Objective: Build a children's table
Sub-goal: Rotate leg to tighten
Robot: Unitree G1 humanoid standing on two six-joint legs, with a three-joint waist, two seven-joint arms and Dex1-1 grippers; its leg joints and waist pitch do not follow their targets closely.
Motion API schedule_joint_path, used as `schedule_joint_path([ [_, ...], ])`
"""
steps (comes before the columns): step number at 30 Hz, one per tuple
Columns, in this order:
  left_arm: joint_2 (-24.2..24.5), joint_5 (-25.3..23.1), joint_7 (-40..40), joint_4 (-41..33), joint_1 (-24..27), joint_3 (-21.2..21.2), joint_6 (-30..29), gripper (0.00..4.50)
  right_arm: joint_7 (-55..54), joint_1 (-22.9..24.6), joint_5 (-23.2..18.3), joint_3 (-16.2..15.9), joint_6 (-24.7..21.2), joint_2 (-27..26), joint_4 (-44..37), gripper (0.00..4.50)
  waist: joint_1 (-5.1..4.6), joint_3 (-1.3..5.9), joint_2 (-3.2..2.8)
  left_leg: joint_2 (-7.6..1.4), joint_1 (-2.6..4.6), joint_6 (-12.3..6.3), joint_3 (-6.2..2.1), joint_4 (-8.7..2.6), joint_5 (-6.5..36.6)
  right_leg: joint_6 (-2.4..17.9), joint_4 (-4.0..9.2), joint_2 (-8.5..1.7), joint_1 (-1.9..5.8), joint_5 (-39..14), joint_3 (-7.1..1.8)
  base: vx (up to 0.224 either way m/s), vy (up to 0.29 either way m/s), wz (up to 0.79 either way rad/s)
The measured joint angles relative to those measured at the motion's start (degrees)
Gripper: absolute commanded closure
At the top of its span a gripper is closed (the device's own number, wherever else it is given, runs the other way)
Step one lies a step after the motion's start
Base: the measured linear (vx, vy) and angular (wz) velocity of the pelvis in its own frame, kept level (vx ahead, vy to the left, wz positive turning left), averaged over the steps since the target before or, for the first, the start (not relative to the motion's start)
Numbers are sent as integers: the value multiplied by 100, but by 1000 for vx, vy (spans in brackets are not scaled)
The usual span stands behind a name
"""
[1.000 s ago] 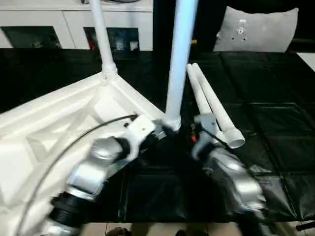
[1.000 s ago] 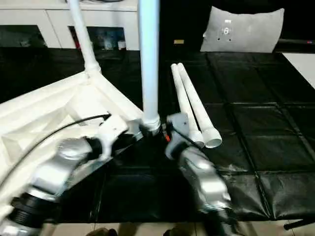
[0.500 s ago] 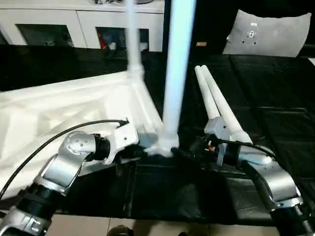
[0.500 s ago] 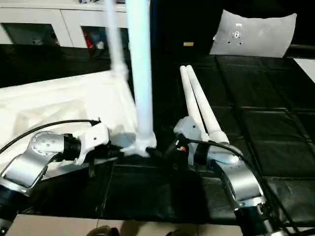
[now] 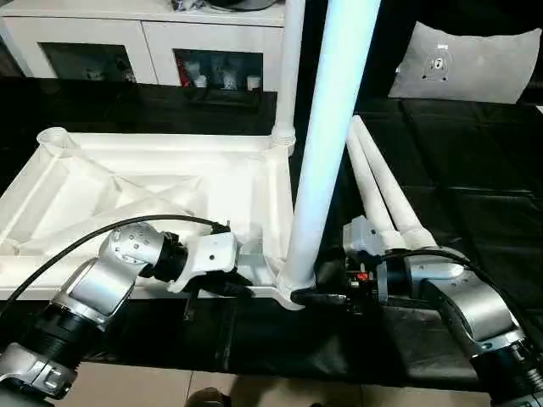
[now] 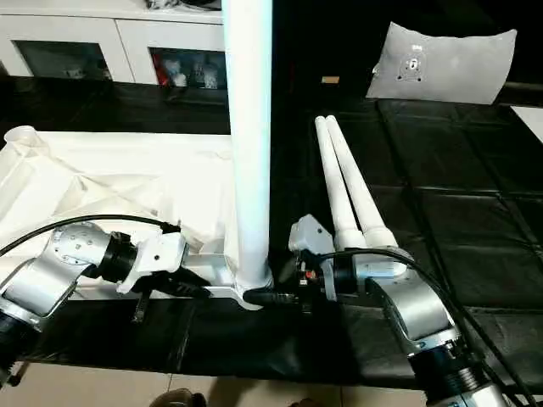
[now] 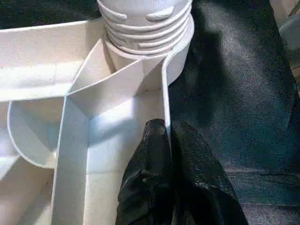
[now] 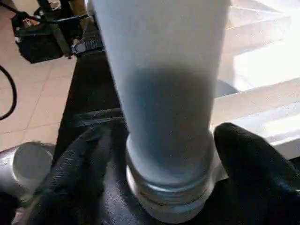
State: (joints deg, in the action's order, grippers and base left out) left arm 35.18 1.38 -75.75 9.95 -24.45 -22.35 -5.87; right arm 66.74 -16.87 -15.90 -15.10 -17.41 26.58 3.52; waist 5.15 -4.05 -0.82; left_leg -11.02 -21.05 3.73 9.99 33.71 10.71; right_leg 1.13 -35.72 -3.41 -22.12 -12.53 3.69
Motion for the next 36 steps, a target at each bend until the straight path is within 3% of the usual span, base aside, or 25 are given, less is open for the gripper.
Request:
schedule_joint_path([
  [14,35,-4,-25,50,1,-10,117,450,-37,-118,1,-13,74,-186,120,225,-4,3,6,-1,2,0,0,5,0,0,-8,0,-1,-1,0,0,0,0],
  [23,-8,-3,132,3,55,25,-37,450,-309,116,-3,62,-19,-352,-73,241,2,5,5,-1,19,7,0,6,-4,-1,-20,0,8,-1,-2,0,0,0],
  [30,-684,-159,1233,-209,225,364,-1178,450,-1837,517,167,546,-255,-1076,-214,241,-35,10,-8,7,75,9,1,6,-4,-26,-15,-2,46,-15,-15,0,0,0],
  [36,-1790,-335,2750,-473,296,646,-2428,450,-3676,324,536,1029,-278,-2101,185,241,-278,5,1,11,76,10,1,4,-4,-28,20,-4,34,-16,-15,0,0,0],
])
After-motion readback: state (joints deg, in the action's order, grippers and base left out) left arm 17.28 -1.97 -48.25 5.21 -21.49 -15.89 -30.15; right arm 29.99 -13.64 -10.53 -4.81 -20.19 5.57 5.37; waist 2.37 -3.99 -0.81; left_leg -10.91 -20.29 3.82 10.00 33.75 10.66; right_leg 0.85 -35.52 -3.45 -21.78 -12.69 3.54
